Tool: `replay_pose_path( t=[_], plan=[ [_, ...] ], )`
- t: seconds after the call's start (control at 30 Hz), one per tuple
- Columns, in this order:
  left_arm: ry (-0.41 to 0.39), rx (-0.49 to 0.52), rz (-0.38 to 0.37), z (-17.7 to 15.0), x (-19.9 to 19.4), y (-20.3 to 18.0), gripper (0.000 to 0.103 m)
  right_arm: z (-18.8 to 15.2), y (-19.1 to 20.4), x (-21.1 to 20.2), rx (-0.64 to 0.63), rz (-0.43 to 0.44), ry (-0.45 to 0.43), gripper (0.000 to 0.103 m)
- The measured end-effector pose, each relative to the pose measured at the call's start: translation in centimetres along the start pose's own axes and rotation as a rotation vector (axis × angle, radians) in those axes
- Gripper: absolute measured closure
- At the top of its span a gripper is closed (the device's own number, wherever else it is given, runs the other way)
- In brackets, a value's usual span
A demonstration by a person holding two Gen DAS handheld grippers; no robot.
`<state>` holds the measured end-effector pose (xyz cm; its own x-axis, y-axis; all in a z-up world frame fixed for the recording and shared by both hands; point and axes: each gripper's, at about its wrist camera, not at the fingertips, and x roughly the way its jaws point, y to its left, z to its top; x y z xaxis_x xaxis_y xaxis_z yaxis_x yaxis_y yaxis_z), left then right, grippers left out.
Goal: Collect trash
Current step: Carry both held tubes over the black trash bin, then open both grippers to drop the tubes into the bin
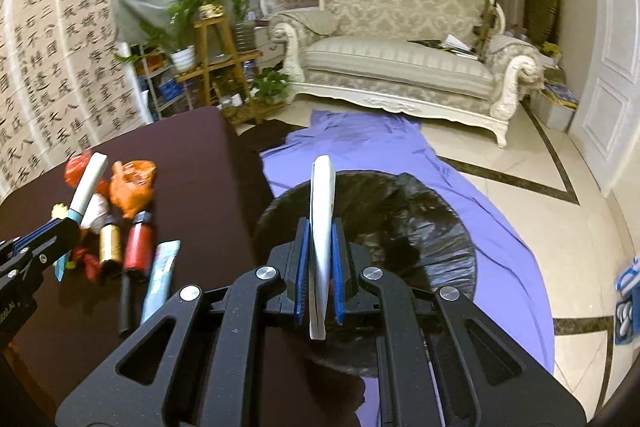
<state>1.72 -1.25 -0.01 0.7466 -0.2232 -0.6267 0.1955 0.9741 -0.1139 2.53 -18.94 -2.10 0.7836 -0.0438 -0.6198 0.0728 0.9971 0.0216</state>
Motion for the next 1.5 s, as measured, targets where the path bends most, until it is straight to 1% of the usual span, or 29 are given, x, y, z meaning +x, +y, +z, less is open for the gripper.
replay_pose_path(
  t=[0.23, 0.5, 0.9, 1.07, 1.1, 1.13, 1.17, 1.23, 1.27, 1.33, 1.5],
  plan=[
    [0.034, 0.047, -0.03, 0.9, 3.4, -3.1, 0.081, 0.1, -2.7, 1.8, 0.035, -0.029, 0.007, 0.092],
    [0.084, 0.082, -0.024, 1.3, 7.3, -5.5, 0.081, 0.2, -4.6, 3.7, 0.058, -0.031, 0.027, 0.092],
    [0.123, 0.117, -0.007, 2.4, 10.8, -7.3, 0.081, 0.5, -6.0, 6.1, 0.081, -0.024, 0.058, 0.092],
    [0.134, 0.118, -0.014, 2.4, 11.7, -7.6, 0.081, 0.5, -6.4, 6.7, 0.09, -0.017, 0.066, 0.09],
    [0.137, 0.115, -0.012, 2.4, 11.8, -7.6, 0.078, 0.5, -6.4, 6.7, 0.093, -0.018, 0.067, 0.084],
    [0.142, 0.113, -0.011, 2.4, 11.9, -7.5, 0.074, 0.5, -6.4, 6.8, 0.098, -0.021, 0.066, 0.077],
    [0.146, 0.11, -0.009, 2.4, 12.0, -7.4, 0.072, 0.5, -6.5, 6.8, 0.1, -0.026, 0.064, 0.075],
    [0.147, 0.099, -0.007, 2.4, 12.1, -7.2, 0.063, 0.6, -6.7, 6.9, 0.102, -0.029, 0.066, 0.075],
    [0.145, 0.094, -0.008, 2.5, 12.0, -7.2, 0.061, 0.5, -6.7, 6.9, 0.104, -0.033, 0.066, 0.075],
    [0.138, 0.089, -0.001, 2.6, 11.9, -7.1, 0.052, 0.6, -6.8, 6.9, 0.108, -0.036, 0.067, 0.075],
    [0.125, 0.089, 0.002, 2.7, 11.5, -7.0, 0.047, 0.5, -7.0, 6.7, 0.109, -0.042, 0.064, 0.075]
  ],
)
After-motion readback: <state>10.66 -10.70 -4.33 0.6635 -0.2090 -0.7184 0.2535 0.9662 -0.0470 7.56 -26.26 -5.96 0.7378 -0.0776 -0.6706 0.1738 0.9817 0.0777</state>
